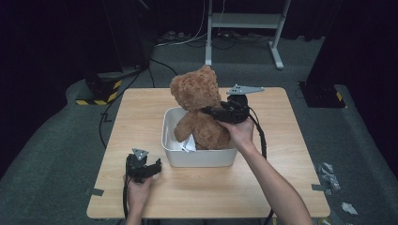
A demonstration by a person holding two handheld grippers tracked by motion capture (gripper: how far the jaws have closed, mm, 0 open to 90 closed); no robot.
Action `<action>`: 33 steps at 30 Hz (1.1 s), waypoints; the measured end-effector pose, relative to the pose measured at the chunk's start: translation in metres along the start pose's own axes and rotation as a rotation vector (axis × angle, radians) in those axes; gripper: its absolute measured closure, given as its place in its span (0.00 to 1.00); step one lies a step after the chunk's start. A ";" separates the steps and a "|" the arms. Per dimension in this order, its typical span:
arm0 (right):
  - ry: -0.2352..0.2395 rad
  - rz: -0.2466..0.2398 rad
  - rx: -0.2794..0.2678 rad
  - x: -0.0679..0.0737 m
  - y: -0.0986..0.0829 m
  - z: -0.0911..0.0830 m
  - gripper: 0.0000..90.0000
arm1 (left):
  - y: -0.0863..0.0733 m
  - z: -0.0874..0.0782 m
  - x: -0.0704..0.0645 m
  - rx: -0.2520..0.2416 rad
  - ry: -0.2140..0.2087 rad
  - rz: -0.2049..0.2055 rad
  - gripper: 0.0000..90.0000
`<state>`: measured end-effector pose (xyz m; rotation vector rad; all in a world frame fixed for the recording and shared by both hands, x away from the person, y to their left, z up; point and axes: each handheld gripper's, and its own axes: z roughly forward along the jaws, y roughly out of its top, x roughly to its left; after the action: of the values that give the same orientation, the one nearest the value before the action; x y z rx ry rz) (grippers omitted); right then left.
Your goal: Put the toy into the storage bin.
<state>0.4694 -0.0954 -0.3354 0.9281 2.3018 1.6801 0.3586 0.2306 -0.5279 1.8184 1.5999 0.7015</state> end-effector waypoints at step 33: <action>0.004 0.002 0.043 -0.004 -0.009 0.000 0.63 | 0.000 0.000 0.000 0.001 0.004 0.003 0.25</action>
<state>0.4687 -0.0995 -0.3447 0.9368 2.3495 1.6409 0.3585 0.2308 -0.5277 1.8217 1.6011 0.7061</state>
